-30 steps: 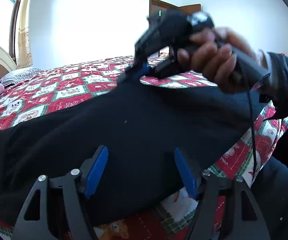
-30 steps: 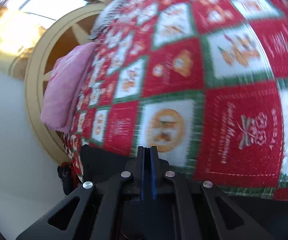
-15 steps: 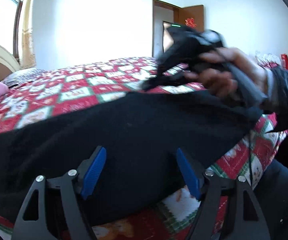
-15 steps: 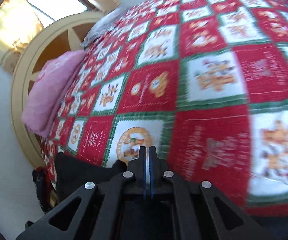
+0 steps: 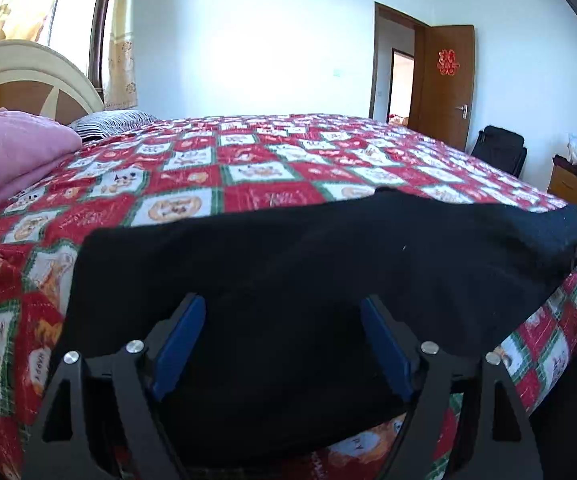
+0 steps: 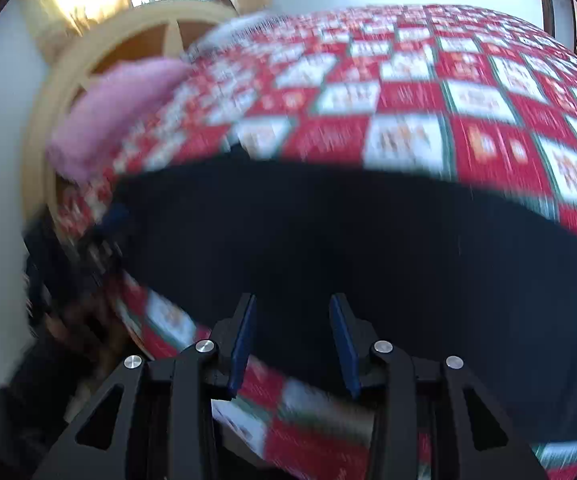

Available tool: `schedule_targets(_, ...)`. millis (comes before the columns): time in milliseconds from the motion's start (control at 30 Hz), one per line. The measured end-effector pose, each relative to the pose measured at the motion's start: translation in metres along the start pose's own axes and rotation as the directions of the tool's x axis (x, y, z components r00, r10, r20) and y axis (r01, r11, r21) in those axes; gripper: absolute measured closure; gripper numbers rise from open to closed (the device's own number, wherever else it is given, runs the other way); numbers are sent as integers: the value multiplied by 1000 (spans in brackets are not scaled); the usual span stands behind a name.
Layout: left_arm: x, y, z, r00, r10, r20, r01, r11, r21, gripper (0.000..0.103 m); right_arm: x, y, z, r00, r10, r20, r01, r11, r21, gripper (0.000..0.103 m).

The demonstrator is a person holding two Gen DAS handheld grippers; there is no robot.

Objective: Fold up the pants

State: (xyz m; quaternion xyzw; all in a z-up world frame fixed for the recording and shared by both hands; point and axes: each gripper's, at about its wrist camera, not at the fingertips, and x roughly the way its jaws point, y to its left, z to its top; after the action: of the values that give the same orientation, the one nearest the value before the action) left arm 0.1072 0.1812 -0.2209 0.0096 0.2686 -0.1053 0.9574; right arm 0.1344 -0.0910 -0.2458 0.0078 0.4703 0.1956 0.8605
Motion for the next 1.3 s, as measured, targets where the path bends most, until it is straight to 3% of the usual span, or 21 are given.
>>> schedule_targets(67, 0, -4, 0, 1000, 18, -10, -18, 1000, 23, 20, -1, 6, -10, 998, -26, 54, 28, 999, -38, 63)
schedule_targets(133, -9, -5, 3, 1000, 0, -22, 0, 1000, -10, 20, -4, 13, -10, 997, -54, 47, 57, 997, -58, 63)
schedule_targets(267, -22, -17, 10, 1000, -24, 18, 24, 1000, 10, 13, -19, 22, -7, 995, 7, 97, 1, 997, -79, 63)
schedule_targets(367, -12, -21, 5, 999, -39, -15, 39, 999, 0, 9, 7, 31, -10, 1000, 4, -11, -5, 994, -110, 63)
schedule_targets(433, -5, -21, -1, 998, -34, -48, 33, 999, -11, 9, 13, 37, -15, 999, -38, 11, 39, 987, -158, 63)
schedule_targets(533, -11, -21, -2, 999, -15, -39, 16, 1000, 7, 9, 1, 34, -14, 999, -6, 32, 10, 990, -139, 63)
schedule_targets(600, -17, -16, 2, 1000, 1, -24, -1, 1000, -8, 9, -17, 15, -12, 998, 15, 67, -9, 996, -86, 63)
schedule_targets(800, -13, 2, 6, 996, 78, -39, -79, 996, -34, 9, -75, -70, -9, 977, -137, 163, 117, 986, 122, 63)
schedule_targets(933, -7, 7, 0, 995, 87, -48, -89, 996, -31, 9, -104, -135, -9, 939, -297, 174, 247, 933, 261, 63)
schedule_targets(1000, -5, 0, -1, 993, 106, -55, -106, 994, 8, 6, -110, -167, -10, 916, -382, 123, 324, 885, 335, 63)
schedule_targets(1067, -6, -5, 2, 994, 91, -54, -91, 996, 1, 6, -105, -197, -13, 922, -382, 62, 332, 863, 381, 63)
schedule_targets(1133, -9, -9, 9, 997, 67, -41, -68, 998, -9, 6, -105, -205, -11, 928, -362, 85, 303, 870, 390, 63)
schedule_targets(1300, -12, -44, 30, 1000, 19, -1, -19, 998, 64, 6, -114, -197, -7, 919, -370, 134, 298, 876, 379, 63)
